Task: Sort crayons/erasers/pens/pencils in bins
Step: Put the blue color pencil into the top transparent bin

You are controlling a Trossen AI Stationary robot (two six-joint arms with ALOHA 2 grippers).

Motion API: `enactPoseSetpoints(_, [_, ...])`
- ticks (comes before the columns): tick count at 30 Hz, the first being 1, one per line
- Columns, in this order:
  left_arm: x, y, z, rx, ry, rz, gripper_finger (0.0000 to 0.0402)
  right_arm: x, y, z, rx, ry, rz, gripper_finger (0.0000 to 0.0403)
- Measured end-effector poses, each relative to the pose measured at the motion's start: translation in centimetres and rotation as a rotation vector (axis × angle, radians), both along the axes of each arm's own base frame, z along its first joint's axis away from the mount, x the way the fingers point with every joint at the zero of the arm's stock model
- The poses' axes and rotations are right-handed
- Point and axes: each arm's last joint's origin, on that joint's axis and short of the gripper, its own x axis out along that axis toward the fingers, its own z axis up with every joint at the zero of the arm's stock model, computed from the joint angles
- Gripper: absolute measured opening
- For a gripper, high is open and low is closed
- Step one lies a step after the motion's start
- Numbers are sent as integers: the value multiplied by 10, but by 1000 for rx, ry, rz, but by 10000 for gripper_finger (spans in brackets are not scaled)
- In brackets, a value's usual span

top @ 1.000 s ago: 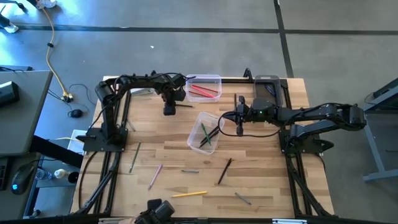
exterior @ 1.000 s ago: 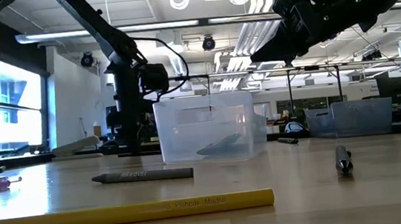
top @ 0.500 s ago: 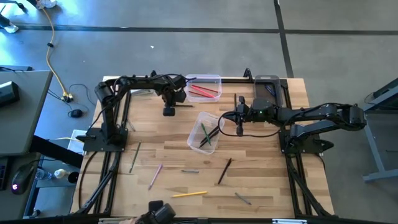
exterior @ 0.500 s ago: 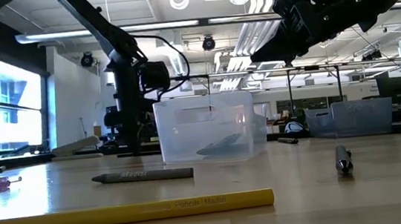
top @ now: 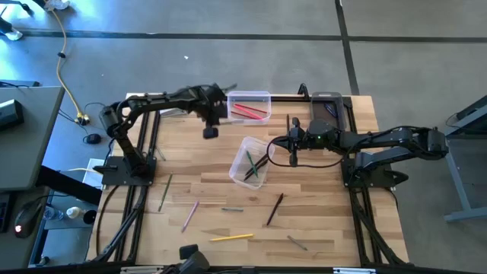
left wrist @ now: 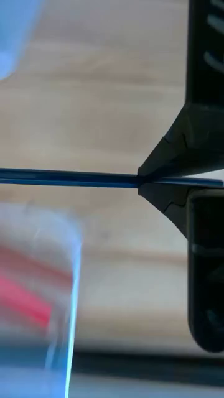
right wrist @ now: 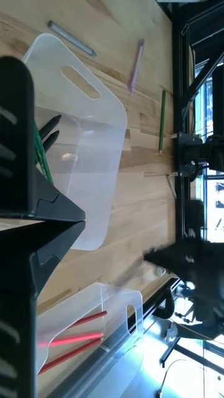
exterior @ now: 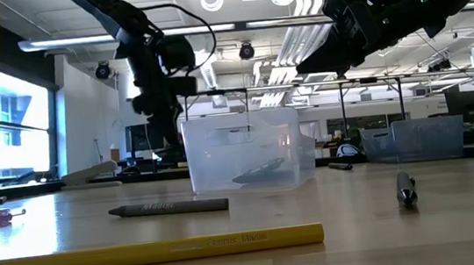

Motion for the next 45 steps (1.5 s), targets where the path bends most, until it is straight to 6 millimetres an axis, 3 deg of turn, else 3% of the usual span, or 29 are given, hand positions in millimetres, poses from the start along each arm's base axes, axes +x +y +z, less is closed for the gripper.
enactPoseSetpoints(8, [23,25,50,111,-232,145,2,0,0,0,-1,-1,0,0])
enactPoseSetpoints(12, [42,43,59,137,-322,204,2,0,0,0,1,-2,0,0])
enactPoseSetpoints(15, [58,56,52,124,-339,233,2,0,0,0,1,-3,0,0])
enactPoseSetpoints(20, [78,71,17,71,-276,279,2,0,0,0,1,-3,1,0])
enactPoseSetpoints(27, [83,84,-21,45,-166,375,2,1,6,0,-18,1,31,0])
enactPoseSetpoints(36, [81,88,-29,23,-147,394,7,1,6,0,-23,2,36,0])
enactPoseSetpoints(45, [80,87,-24,47,-145,368,46,1,6,0,-23,3,36,0])
